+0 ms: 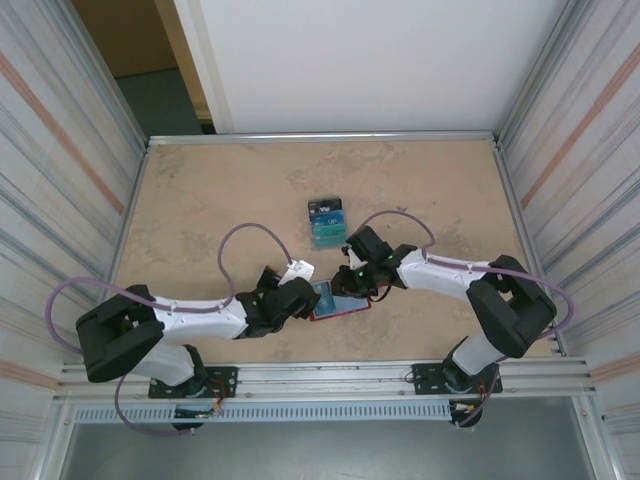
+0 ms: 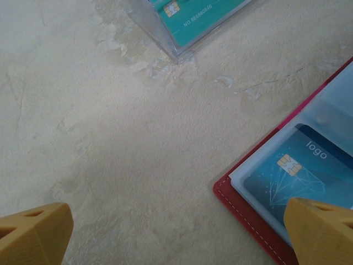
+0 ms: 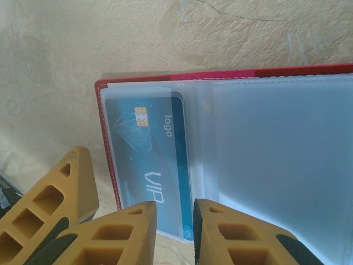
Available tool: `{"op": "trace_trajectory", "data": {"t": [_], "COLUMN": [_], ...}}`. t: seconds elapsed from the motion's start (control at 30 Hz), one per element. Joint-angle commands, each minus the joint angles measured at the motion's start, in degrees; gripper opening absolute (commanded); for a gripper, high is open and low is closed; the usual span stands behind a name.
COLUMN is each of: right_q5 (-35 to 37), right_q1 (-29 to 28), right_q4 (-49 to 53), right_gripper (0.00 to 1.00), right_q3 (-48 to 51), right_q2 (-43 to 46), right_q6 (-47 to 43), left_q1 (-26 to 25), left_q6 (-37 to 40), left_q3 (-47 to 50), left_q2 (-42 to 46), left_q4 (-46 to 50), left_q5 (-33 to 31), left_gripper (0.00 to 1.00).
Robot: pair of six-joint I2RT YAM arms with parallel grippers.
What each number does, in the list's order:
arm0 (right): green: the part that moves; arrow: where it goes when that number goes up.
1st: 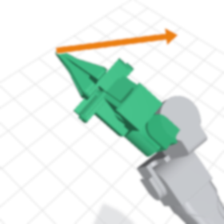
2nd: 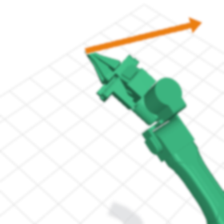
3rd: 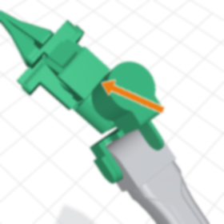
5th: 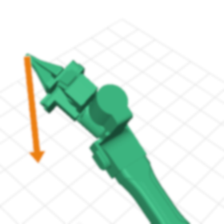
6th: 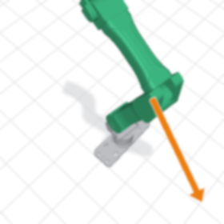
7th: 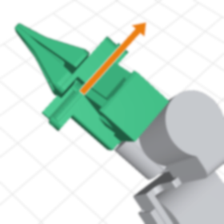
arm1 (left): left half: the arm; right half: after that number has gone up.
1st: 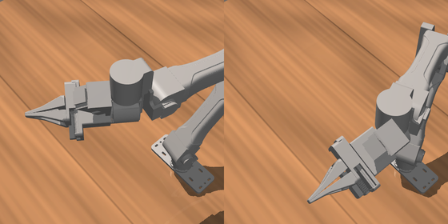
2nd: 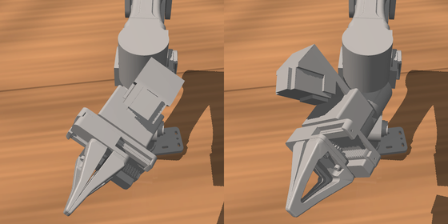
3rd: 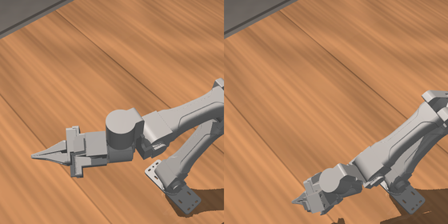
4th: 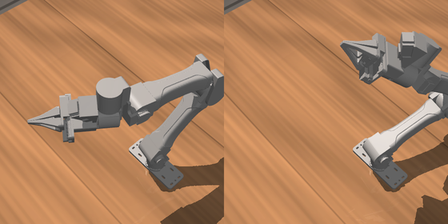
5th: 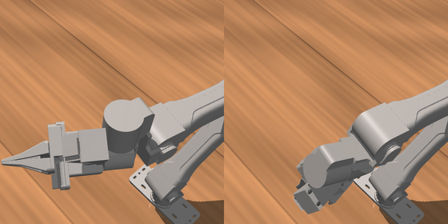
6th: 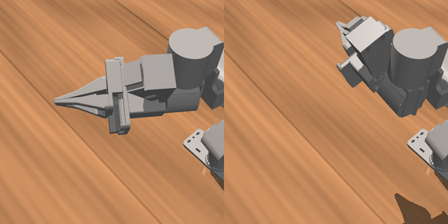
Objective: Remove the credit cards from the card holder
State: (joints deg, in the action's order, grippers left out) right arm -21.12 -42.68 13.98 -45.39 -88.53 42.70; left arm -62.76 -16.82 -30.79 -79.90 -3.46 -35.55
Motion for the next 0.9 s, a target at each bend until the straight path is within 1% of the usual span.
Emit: {"op": "trace_trajectory", "data": {"t": [0.0,0.13,0.4,0.7,0.87], "right_q5": [-1.38,-1.73,-3.46,-6.35,-9.30], "right_q1": [-0.10,-0.13,0.31,1.72,2.38], "right_q4": [-1.07,-1.32,-3.70,-7.48,-11.72], "right_gripper": [0.24,0.24,0.21,0.21,0.17], "right_q3": [0.91,1.00,2.12,3.85,5.28], "right_q2": [-1.26,-2.02,-2.97,-5.10,-5.51], "right_q6": [1.16,1.34,1.86,2.71,4.01], "left_q1": [-0.48,-0.46,-0.43,-0.43,-0.43], "left_q6": [-1.06,-0.59,0.73,0.47,0.47], "left_q3": [-1.79,-2.70,-3.91,-3.77,-3.78], "left_q2": [-2.03,-4.08,-6.57,-6.64,-6.59], "left_q4": [-1.19,0.46,3.08,4.24,4.82], "left_q5": [-0.05,-1.25,-1.58,-1.44,-1.30], "left_gripper": [0.99,0.99,0.99,0.99,0.99]}}
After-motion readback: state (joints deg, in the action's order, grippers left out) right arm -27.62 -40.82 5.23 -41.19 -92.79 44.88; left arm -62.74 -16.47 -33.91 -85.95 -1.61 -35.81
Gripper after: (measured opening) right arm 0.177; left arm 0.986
